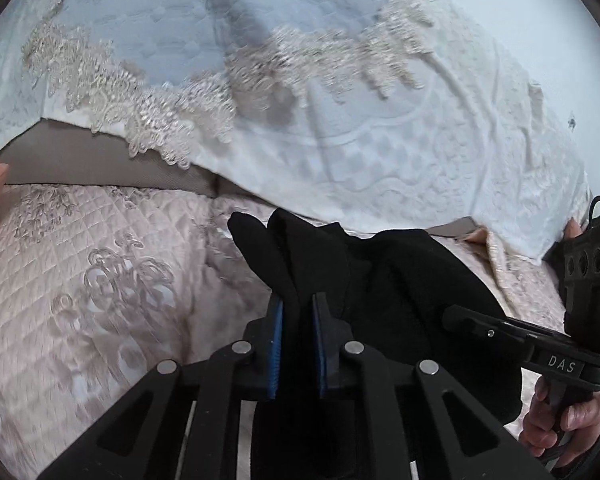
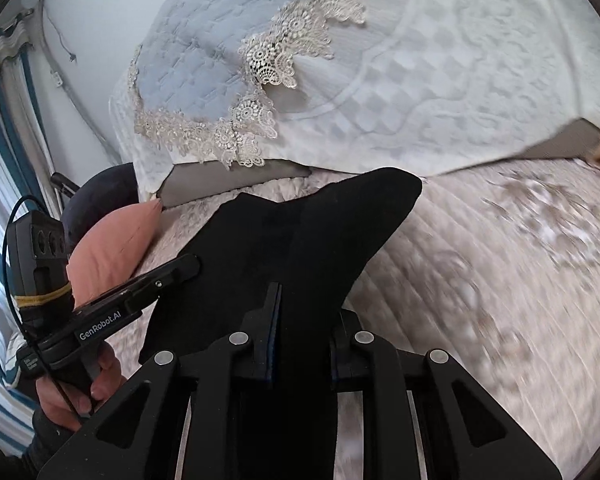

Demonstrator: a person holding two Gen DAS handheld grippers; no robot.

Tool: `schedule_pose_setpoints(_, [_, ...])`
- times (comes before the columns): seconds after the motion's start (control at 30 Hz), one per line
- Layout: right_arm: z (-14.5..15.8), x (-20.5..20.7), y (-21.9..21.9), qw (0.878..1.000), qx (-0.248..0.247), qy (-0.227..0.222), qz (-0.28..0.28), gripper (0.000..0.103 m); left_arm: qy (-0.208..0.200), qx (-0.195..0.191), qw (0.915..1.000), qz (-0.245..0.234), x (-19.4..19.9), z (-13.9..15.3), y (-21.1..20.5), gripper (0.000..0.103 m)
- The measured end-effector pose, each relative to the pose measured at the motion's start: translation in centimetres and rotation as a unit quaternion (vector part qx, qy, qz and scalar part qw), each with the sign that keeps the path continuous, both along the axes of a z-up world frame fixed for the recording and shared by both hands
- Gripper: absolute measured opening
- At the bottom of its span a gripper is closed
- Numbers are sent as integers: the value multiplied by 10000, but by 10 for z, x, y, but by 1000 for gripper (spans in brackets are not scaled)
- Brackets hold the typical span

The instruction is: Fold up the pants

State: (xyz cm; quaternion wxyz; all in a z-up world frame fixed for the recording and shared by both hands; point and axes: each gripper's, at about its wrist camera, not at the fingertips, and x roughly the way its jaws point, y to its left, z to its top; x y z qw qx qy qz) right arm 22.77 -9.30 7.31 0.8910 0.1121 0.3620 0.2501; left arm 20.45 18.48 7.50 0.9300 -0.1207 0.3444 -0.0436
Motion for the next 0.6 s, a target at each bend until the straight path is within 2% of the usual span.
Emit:
schedule_pose_setpoints(0.1, [-23,20,10,9996,-158,246,-4,19,428,107,9990,33,17,-34,8,16])
schedule_pose_setpoints(0.13, [-31,24,11,9990,-257,354,-21,20,602,173,9980,51,21,-46,8,19])
schedule_pose_setpoints(0.17, [-44,28,14,9978,-415,513,-50,24,732,305,9968,132,23,-58,9,25])
schedule_pose_setpoints(0.2, [-56,30,14,9958,-639,627,-168,34,790,363,9960,184,21,-67,12,27])
schedule_pose_setpoints(0.23, [-66,29,12,9937,-836,676,-311,39,831,270,9960,196,19,-73,16,32])
schedule_pose_setpoints(0.27, [-71,28,8,9934,-846,694,-337,47,866,202,9957,268,15,-76,22,32])
schedule_pose_setpoints(0.33, [-73,20,-4,9945,-679,682,-419,50,825,336,9950,443,3,-72,29,31])
schedule_pose_setpoints(0.47, [-51,-14,-16,9936,-848,273,-693,50,583,409,9948,722,-29,-54,35,31])
schedule_pose_setpoints(0.6, [-41,-44,-2,9927,-1070,-105,-553,50,187,494,9978,390,-55,-34,5,31])
